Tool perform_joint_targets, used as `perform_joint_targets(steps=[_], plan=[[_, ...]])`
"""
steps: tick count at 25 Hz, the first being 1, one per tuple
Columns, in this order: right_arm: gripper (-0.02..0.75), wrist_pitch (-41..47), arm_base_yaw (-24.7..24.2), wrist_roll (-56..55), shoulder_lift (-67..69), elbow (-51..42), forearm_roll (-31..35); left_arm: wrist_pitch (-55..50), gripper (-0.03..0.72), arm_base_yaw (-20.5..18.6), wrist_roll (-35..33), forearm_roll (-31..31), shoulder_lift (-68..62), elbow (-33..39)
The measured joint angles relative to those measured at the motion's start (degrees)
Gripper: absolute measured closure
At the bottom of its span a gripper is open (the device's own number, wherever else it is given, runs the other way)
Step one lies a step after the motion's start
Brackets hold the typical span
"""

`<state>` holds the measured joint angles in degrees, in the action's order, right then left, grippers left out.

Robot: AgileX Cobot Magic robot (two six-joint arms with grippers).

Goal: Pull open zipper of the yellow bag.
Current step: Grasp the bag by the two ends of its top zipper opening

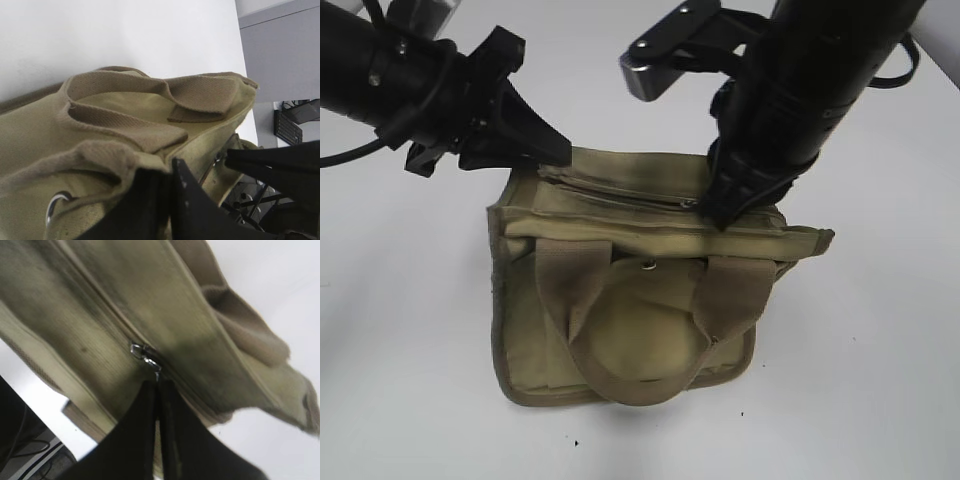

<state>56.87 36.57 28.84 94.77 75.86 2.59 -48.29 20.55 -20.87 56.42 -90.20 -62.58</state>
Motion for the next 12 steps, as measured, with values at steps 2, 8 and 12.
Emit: perform_joint_targets(steps=[2,8,12], plan=[[0.736,2.9,-2.7,-2.2,0.0,0.0,-0.2,0.0,0.663,0.0,0.0,-0.1,0.0,0.0],[0.736,9.1,-10.4,-5.3,0.0,0.0,-0.4,0.0,0.663,0.0,0.0,-0.1,0.0,0.0],[0.736,10.4,-13.9,-6.2,0.0,0.0,-0.9,0.1,0.663,0.0,0.0,-0.3,0.0,0.0]])
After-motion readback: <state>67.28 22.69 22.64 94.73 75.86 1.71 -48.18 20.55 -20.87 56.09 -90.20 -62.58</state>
